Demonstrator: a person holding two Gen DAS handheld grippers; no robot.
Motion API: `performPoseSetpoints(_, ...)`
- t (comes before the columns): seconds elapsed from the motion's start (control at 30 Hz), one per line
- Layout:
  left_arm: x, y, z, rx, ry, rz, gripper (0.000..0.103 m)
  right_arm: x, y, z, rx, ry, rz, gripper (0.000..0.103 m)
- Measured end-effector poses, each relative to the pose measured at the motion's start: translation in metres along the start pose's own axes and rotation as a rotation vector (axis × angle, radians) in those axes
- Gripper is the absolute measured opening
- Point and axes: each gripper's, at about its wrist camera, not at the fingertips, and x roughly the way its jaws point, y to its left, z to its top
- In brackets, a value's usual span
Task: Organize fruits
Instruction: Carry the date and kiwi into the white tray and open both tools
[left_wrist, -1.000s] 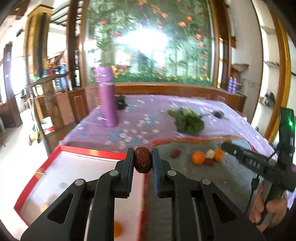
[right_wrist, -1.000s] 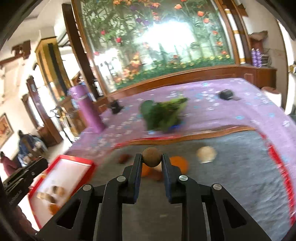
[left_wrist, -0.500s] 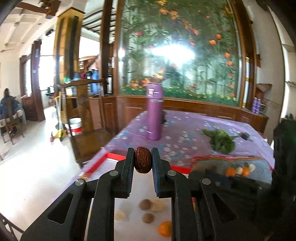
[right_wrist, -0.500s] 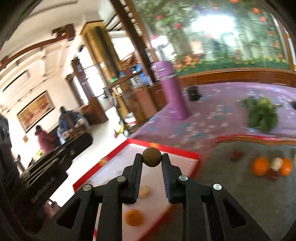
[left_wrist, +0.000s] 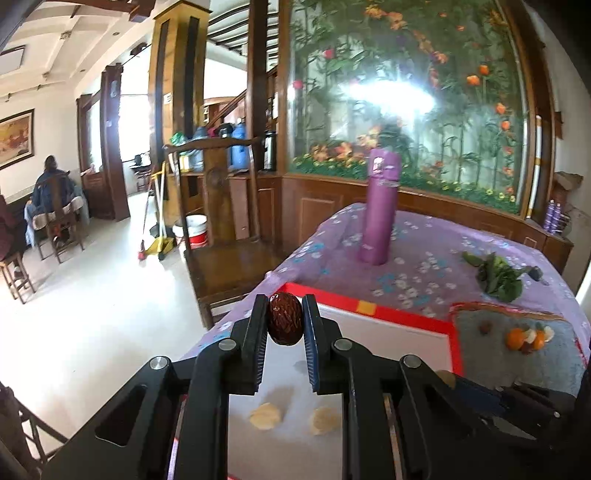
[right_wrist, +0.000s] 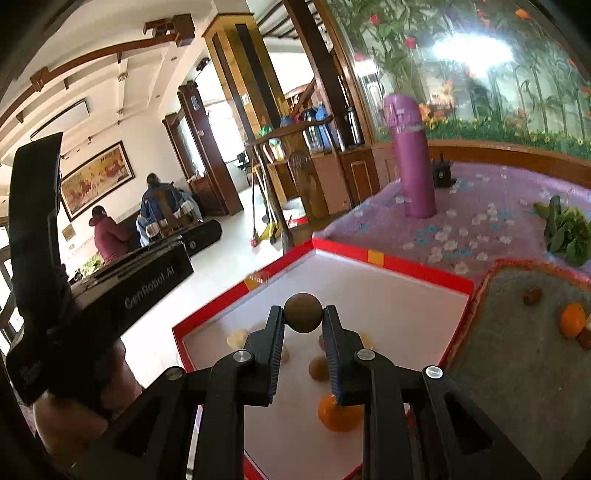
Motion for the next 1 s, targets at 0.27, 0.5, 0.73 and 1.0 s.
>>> performPoseSetpoints(0.27,0.019,0.001,-0.014,0.027,0.059,0.029,0.016,0.017,-0.010,-0.013,0.023,0.050,-0.010,0.021)
performPoseSetpoints(0.5,0.027,-0.004,-0.024,0.051,0.097,0.031,0.016,0.022,-0.022,-0.020,0.060,0.060,0.011,0.021)
performPoseSetpoints(0.73,0.034,-0.006,-0.030,0.066,0.128,0.045,0.016,0.024,-0.027,-0.020,0.086,0.082,0.031,0.021)
performPoseSetpoints(1.0,0.039,-0.011,-0.035,0.085,0.156,0.048,0.016,0.028,-0.029,-0.020,0.114,0.120,0.042,0.021)
